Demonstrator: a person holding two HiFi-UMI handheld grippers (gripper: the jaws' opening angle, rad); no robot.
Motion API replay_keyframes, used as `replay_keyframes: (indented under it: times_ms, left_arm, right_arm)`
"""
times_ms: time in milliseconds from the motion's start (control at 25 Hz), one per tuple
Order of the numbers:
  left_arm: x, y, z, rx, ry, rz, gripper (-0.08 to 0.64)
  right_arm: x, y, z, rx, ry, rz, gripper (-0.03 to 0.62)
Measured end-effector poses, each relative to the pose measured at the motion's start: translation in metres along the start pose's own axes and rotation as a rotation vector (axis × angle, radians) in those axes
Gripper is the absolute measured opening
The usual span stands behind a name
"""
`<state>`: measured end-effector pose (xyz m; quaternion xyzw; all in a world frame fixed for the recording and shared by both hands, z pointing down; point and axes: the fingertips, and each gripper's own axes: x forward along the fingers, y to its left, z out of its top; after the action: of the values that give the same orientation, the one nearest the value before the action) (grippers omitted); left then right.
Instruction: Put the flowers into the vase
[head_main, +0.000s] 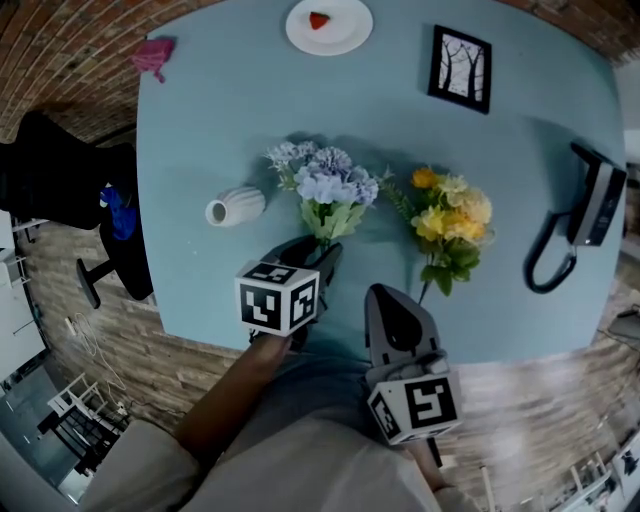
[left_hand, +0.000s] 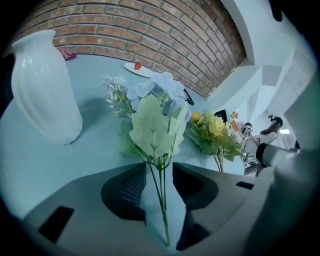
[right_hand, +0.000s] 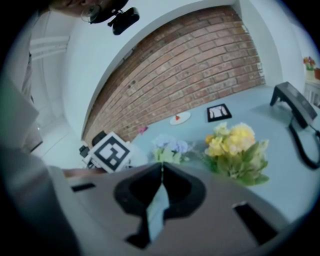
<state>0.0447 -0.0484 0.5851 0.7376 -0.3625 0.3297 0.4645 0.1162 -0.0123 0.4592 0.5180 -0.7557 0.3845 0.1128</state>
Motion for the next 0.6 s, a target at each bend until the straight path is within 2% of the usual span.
replay_keyframes:
  times_ms: [120,400,600]
  left_arm:
    - [0.0021,0.0013,0.0001,-0.023,0.016,-0.02,0.169]
    - [0.007,0.0053,-0.0027,-0.074,0.036,-0.057,0.092]
    - [0.0058,0.0016,-0.0013,-0.102,0.032,-0.098,0.072]
  right_arm:
    - [0.0018,-0.0009,0.0004,0.007,0.003,-0.001,0.023]
    - [0.0037,-0.0067,-0.0009,0.02,0.003,-0.01,0.023]
    - [0.0036,-0.0058,0.0,0.023,-0.001,-0.015,0.023]
